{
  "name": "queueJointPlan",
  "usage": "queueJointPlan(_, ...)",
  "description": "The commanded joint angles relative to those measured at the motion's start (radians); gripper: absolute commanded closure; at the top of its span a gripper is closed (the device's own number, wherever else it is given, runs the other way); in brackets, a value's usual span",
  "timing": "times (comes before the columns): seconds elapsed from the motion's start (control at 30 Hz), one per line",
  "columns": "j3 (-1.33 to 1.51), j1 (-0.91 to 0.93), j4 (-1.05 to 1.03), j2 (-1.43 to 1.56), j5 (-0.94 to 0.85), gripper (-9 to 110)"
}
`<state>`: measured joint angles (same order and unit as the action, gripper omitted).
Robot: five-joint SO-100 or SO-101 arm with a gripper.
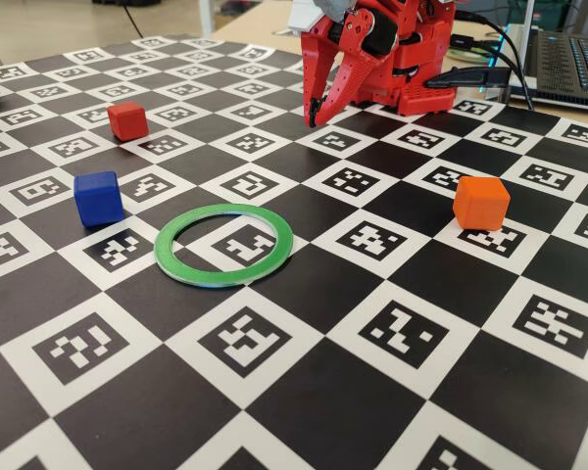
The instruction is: Grab the red cube then put it in the green circle then put the blue cube on top and finally the orange cube on top
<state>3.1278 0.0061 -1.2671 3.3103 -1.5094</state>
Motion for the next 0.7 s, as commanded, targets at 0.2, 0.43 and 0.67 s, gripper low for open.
queueJointPlan(0.2, 0.041, -0.051, -0.071, 0.011, 0.017, 107)
queueJointPlan(0.43, -0.213, -0.077, 0.043, -0.233, 0.218, 107)
queueJointPlan(0.67, -0.614, -0.051, 0.097, -0.54, 0.4, 107)
